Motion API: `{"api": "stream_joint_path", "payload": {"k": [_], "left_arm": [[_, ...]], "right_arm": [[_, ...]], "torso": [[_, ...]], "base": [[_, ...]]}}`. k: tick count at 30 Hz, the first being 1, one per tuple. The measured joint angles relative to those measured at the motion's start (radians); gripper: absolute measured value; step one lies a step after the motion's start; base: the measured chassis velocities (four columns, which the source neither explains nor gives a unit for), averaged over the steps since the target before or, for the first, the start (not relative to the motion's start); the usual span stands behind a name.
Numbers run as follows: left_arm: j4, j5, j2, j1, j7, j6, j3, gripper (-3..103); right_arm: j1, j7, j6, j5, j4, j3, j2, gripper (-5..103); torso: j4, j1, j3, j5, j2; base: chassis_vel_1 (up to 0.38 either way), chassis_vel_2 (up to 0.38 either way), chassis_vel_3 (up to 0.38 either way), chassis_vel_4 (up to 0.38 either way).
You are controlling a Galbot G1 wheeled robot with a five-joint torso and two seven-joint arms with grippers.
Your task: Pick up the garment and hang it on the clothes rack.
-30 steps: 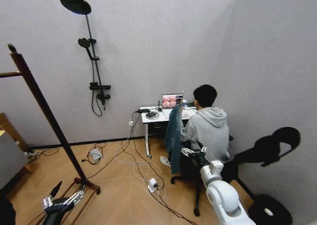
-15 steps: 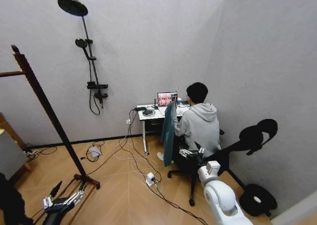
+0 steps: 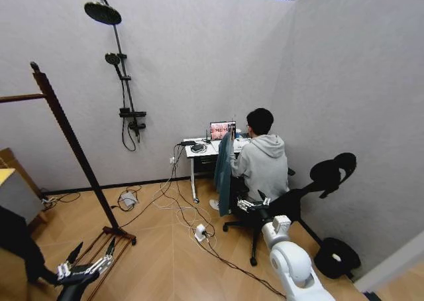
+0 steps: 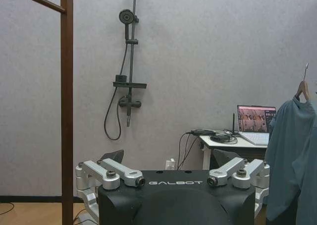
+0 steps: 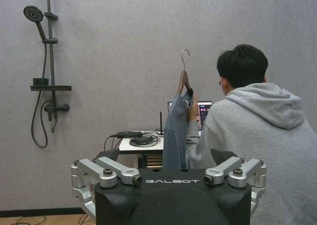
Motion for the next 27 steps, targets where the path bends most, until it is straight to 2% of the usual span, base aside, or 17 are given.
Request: {"api": "stream_joint_path", "payload": {"k": [27], "left_arm": [[0.0, 0.0, 0.0, 0.0, 0.0, 0.0, 0.0, 100]], "right_arm": [[0.008, -0.002, 0.009, -0.009, -0.027, -0.013, 0.004, 100]], "torso": [[0.0001, 0.0, 0.0, 0.0001, 0.0]], "base": [[0.162, -0.137, -0.133, 0.158]]}}
